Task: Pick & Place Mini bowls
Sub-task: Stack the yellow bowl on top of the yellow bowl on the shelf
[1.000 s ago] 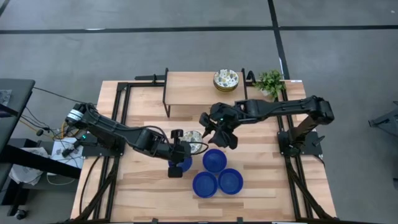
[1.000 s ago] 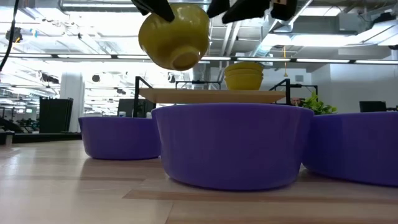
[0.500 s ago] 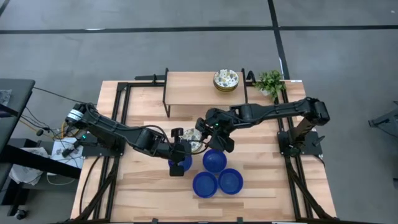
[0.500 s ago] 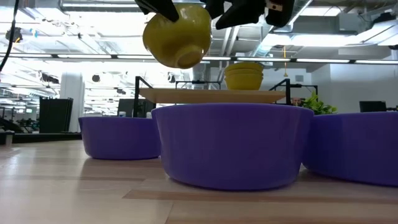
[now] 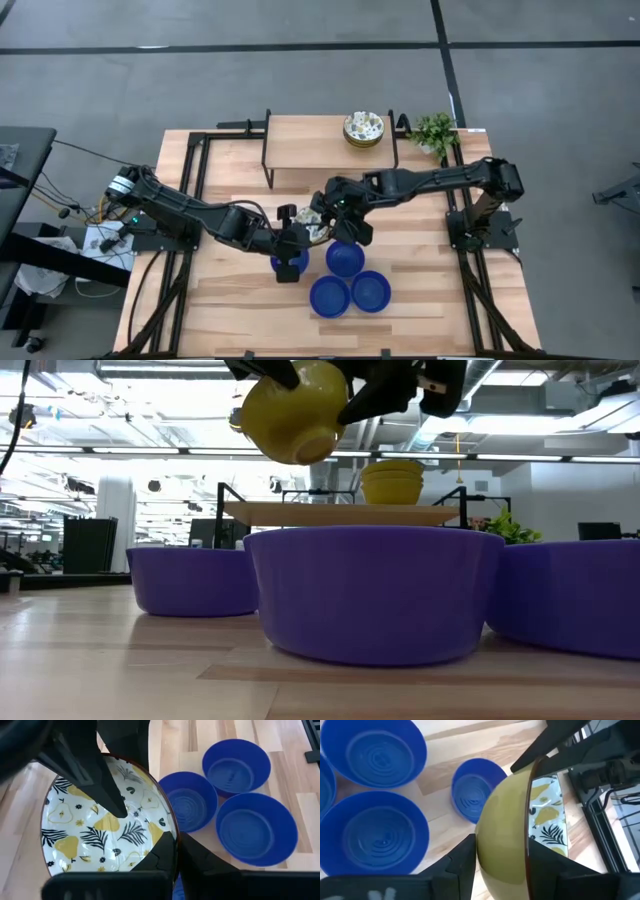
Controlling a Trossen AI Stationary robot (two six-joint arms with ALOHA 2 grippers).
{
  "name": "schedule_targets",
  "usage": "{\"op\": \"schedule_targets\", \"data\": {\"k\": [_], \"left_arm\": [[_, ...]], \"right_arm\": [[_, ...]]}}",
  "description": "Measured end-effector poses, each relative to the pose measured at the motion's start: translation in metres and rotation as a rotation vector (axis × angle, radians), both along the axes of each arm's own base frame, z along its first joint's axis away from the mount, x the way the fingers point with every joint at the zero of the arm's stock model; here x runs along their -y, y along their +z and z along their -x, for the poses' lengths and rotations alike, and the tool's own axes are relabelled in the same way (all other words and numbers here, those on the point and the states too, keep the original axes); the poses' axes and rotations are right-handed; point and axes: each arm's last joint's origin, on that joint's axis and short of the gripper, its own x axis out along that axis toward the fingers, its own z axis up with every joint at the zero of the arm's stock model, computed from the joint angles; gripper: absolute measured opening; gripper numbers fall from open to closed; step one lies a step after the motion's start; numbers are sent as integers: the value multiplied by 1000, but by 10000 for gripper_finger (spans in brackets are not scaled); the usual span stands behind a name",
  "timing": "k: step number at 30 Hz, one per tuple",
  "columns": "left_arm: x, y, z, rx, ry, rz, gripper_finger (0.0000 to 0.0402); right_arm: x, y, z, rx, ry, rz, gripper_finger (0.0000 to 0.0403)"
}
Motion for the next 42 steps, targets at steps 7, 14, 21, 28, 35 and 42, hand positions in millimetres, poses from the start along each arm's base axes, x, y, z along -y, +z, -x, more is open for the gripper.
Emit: {"op": "schedule_targets", "data": {"k": [7, 14, 21, 28, 35, 42], "left_arm": [[0, -1, 0, -6, 0, -8, 8], [-1, -3, 1, -33, 1, -23, 8], [-2, -12, -2, -93, -10, -71, 8], [-7, -13, -4, -97, 6, -73, 8], [-7, -13, -4, -92, 6, -71, 8], [-7, -13, -4, -96, 3, -71, 8]], "right_arm": [[-1, 1, 1, 6, -7, 25, 119], [-3, 1, 0, 11, -15, 50, 118], [-5, 2, 2, -3, -25, 71, 117], [-9, 8, 3, -2, -39, 109, 117], [-8, 8, 3, -8, -45, 109, 117], [-7, -9, -7, -40, -67, 144, 87]]}}
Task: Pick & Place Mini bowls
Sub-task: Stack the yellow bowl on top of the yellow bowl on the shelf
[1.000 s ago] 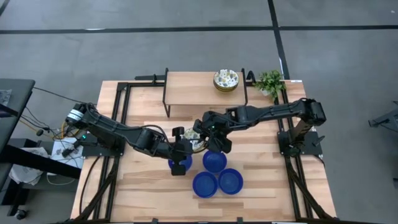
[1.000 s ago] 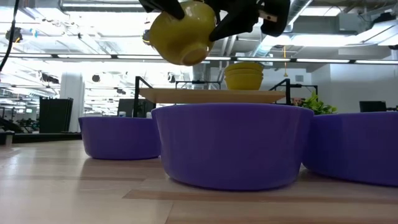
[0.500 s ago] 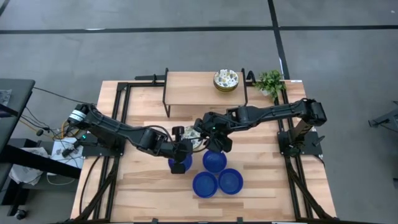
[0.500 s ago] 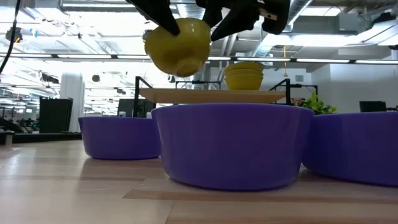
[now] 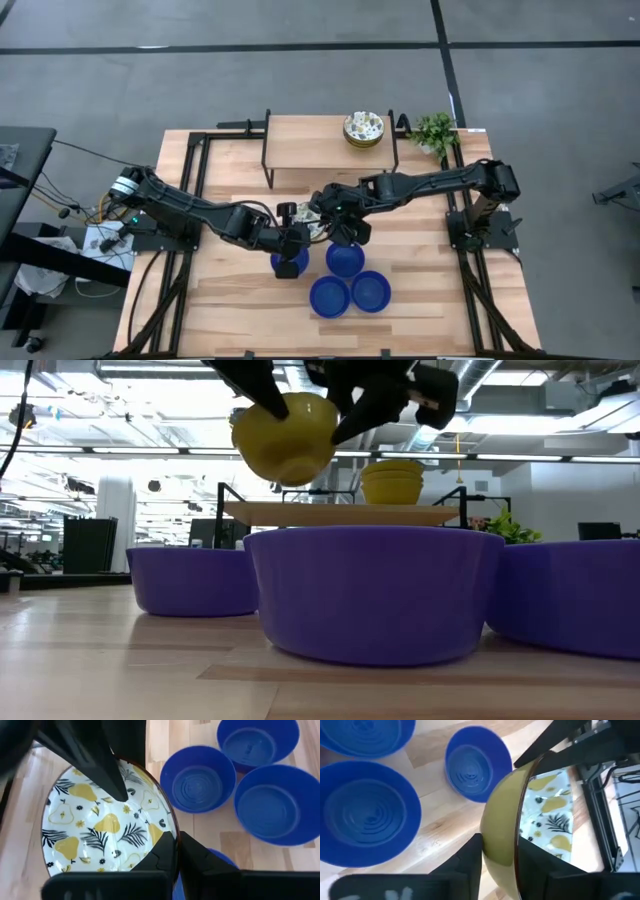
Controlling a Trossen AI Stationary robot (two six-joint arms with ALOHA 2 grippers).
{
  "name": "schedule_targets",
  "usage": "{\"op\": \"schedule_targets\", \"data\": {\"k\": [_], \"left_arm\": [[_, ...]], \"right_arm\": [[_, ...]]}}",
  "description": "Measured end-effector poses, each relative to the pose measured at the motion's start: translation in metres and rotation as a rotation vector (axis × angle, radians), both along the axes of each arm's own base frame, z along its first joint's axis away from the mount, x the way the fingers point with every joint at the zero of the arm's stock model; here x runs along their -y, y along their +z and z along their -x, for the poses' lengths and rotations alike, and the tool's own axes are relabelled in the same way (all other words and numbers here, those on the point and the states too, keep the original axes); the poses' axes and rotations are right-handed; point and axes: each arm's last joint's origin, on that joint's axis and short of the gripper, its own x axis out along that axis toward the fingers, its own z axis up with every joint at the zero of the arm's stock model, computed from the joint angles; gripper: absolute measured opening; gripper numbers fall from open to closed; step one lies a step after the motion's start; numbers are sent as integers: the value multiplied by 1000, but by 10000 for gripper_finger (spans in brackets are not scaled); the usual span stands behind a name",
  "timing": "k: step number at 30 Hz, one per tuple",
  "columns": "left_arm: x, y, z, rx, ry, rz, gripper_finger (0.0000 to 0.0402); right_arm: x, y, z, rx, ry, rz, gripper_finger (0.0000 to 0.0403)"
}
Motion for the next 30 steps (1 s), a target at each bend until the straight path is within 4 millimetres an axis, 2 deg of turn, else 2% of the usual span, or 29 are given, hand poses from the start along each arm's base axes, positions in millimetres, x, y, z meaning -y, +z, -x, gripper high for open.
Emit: {"op": "schedule_targets", "data": {"k": [4, 8, 12, 23, 30], "left_arm": [[0, 0, 0, -5, -4, -5, 8], [0, 1, 0, -4, -13, -14, 8], [0, 2, 1, -2, -16, -16, 8], [0, 2, 1, -6, -33, -35, 11], [0, 4, -1, 35, -4, 1, 37]], "right_arm": [[0, -7, -5, -11, -23, 42, 59], [-2, -3, -4, -21, -15, 54, 37], [-7, 3, -4, -22, -9, 60, 34], [-12, 3, -3, -24, -21, 98, 12], [-16, 3, -2, -27, -40, 126, 1]]}}
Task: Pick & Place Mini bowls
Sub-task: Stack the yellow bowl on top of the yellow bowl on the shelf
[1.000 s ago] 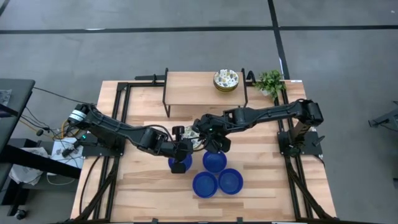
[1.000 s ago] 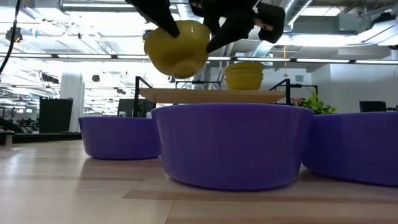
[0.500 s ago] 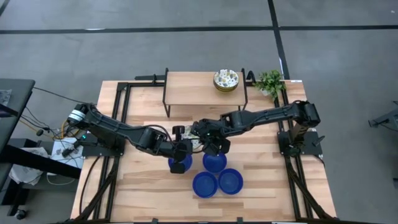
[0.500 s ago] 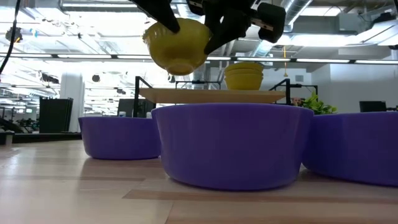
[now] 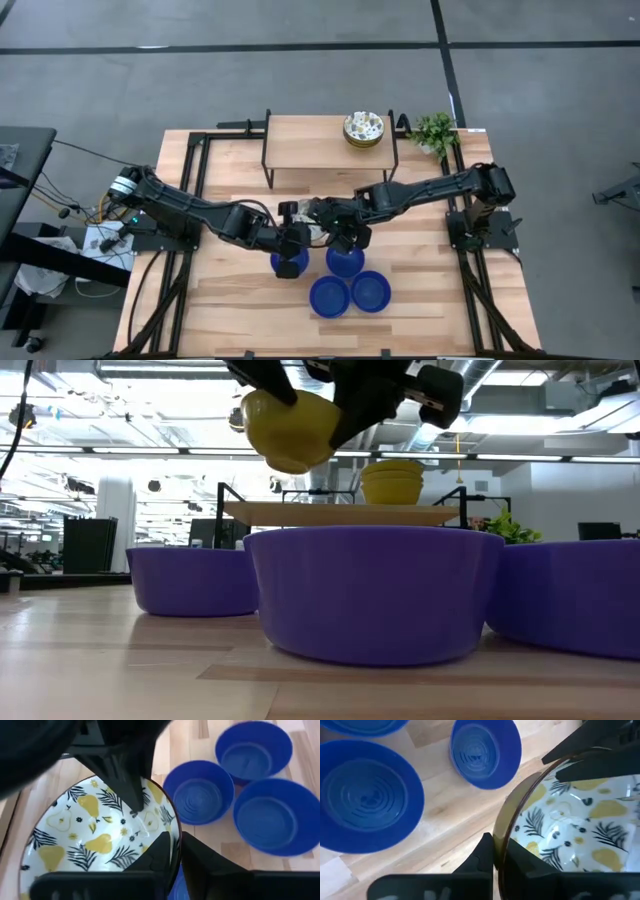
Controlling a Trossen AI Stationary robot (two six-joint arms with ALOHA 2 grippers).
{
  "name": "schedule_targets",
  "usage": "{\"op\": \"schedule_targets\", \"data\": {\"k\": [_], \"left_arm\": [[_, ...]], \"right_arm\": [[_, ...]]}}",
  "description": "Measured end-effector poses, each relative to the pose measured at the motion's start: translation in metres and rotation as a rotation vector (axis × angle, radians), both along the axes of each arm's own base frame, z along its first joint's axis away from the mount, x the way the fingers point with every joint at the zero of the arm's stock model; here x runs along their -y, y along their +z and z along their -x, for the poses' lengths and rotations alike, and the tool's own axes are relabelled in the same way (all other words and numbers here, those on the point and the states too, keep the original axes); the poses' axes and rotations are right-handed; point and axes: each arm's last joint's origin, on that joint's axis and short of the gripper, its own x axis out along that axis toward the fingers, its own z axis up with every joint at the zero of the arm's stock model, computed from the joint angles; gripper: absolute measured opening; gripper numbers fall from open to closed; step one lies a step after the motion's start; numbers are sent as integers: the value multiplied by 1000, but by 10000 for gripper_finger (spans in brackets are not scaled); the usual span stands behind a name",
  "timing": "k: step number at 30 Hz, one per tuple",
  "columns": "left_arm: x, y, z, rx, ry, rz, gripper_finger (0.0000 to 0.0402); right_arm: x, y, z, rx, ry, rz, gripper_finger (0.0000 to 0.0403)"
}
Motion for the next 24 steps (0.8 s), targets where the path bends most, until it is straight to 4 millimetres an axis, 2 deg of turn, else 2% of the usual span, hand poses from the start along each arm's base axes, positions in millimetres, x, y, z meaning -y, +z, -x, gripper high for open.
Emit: {"op": "schedule_targets", "data": {"k": [7, 14, 24], "left_arm": [[1, 2, -3, 43, 6, 21, 66], [1, 4, -3, 64, 42, 83, 79], [-4, 27, 12, 173, 33, 128, 112]], "right_arm": [[-2, 2, 0, 6, -26, -21, 1], [-1, 2, 2, -5, -35, -30, 1], [7, 3, 4, -32, -65, -26, 1]]}}
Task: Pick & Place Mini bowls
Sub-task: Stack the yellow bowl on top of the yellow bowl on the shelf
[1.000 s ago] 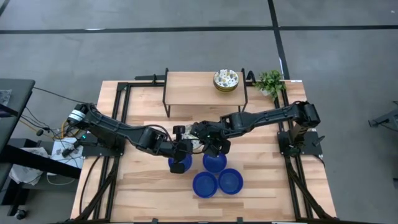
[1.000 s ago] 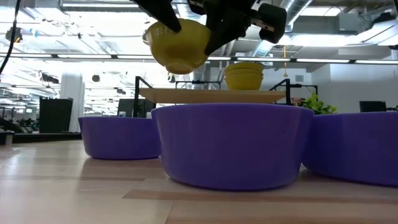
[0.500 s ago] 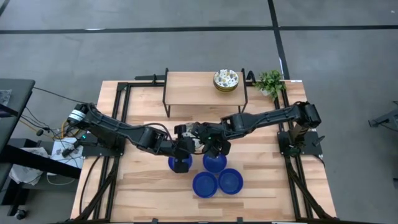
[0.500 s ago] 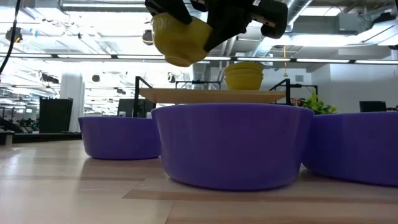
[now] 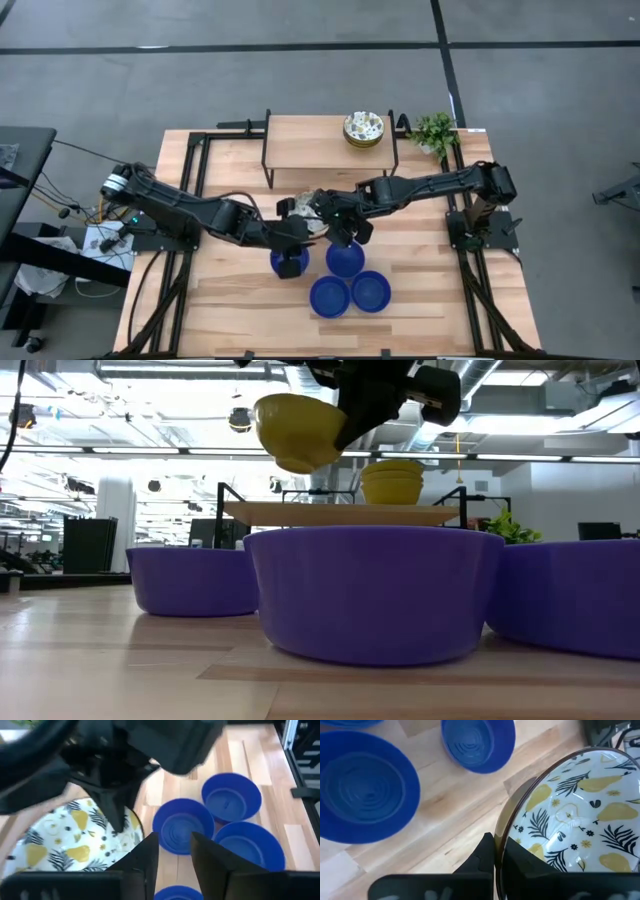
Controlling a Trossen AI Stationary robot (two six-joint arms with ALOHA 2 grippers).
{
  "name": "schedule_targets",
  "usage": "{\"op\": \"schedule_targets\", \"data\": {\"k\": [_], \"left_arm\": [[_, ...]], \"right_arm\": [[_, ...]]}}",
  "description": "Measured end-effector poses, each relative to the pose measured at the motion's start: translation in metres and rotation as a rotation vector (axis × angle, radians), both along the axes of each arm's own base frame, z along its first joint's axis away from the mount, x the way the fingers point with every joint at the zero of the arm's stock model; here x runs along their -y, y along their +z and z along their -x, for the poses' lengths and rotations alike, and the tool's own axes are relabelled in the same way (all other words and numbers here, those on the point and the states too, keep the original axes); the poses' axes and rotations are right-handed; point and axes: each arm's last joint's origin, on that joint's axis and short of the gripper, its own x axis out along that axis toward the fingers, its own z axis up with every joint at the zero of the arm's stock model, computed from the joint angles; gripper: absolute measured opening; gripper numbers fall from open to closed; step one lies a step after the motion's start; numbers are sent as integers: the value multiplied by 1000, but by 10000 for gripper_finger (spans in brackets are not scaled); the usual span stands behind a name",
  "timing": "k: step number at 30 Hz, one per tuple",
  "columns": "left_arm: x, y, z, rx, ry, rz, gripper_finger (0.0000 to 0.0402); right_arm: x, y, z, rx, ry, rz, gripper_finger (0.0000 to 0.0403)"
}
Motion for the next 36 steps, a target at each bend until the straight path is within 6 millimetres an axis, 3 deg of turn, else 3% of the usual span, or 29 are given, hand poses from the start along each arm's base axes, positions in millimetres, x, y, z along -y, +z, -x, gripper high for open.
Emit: {"op": "schedule_targets", "data": {"k": [8, 13, 17, 21, 24, 30, 36], "left_arm": [[-9, 22, 21, 84, 23, 18, 156], [-15, 35, 37, 139, 48, 79, 157], [-16, 35, 42, 113, 48, 70, 149], [-17, 26, 42, 72, 61, 61, 139], [-16, 7, 41, 20, 90, 85, 132], [-16, -27, 40, -56, 174, 172, 120], [-16, -43, 40, -80, 214, 212, 118]], "right_arm": [[11, -1, 1, -20, -45, 19, 1], [17, 0, 2, -15, -95, 86, 1], [19, 10, 5, -46, -95, 91, 1], [24, 31, 6, -25, -113, 86, 0], [31, 49, 8, -13, -135, 85, 0], [50, 79, 14, 18, -219, 104, 0], [72, 102, 21, 59, -322, 172, 0]]}}
